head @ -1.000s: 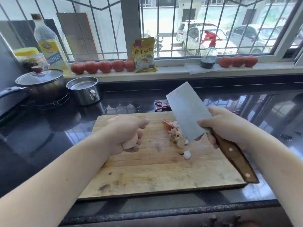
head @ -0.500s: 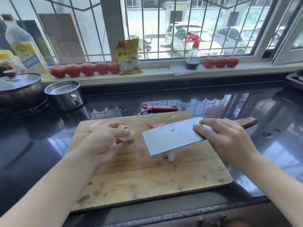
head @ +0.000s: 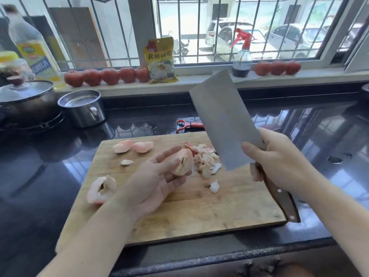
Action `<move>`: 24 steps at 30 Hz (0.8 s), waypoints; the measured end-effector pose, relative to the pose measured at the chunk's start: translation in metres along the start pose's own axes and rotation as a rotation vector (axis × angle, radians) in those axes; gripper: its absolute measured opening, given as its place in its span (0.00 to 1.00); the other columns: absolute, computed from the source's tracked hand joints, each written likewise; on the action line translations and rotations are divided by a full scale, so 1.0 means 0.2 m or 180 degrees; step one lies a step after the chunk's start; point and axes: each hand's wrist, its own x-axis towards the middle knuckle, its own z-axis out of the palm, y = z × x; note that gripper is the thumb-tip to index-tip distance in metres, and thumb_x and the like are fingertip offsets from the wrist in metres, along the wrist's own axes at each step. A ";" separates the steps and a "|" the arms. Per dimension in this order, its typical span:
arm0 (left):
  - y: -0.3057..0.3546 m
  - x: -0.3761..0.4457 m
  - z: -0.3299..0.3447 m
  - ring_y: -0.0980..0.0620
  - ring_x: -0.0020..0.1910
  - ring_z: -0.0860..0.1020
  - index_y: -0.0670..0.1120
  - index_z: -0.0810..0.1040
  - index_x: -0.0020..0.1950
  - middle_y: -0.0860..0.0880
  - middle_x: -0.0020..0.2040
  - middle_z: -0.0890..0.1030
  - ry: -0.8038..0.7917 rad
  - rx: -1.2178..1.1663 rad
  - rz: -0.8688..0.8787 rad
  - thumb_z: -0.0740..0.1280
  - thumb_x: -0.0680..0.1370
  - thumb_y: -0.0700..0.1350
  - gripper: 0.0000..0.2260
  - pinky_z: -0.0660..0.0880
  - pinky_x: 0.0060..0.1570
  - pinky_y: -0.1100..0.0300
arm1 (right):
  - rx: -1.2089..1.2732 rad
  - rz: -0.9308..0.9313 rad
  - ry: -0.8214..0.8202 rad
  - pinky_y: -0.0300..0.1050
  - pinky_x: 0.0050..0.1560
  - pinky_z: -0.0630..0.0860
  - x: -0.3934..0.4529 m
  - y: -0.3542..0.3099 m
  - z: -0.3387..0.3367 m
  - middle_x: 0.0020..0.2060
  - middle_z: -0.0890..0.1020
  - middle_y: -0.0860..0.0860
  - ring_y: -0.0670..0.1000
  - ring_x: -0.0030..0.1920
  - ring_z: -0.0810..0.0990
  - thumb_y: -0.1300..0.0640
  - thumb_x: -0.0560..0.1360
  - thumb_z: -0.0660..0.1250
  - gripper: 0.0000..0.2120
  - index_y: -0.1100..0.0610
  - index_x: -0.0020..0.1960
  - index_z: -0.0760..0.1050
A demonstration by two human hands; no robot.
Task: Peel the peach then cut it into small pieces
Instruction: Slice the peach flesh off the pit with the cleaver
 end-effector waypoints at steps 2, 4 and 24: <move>-0.01 0.01 0.02 0.46 0.42 0.84 0.45 0.82 0.62 0.43 0.48 0.87 -0.0046 0.0016 0.0077 0.69 0.78 0.39 0.13 0.81 0.37 0.60 | 0.0225 -0.0020 -0.0144 0.45 0.28 0.73 -0.02 -0.06 0.02 0.37 0.81 0.58 0.56 0.25 0.78 0.60 0.83 0.62 0.05 0.56 0.51 0.77; -0.04 0.03 0.03 0.48 0.38 0.84 0.44 0.83 0.59 0.44 0.46 0.87 -0.0014 0.0120 0.0217 0.69 0.76 0.42 0.13 0.80 0.35 0.62 | 0.0277 -0.0050 -0.0215 0.43 0.26 0.72 -0.05 -0.09 0.07 0.39 0.80 0.55 0.57 0.24 0.76 0.61 0.83 0.61 0.07 0.52 0.52 0.77; -0.14 0.00 -0.01 0.47 0.51 0.85 0.50 0.80 0.65 0.44 0.55 0.87 0.0163 0.1283 0.1325 0.78 0.73 0.38 0.22 0.80 0.46 0.64 | 0.0445 0.0405 -0.0371 0.54 0.33 0.76 -0.08 -0.08 0.19 0.38 0.84 0.61 0.55 0.25 0.77 0.56 0.85 0.60 0.07 0.52 0.56 0.77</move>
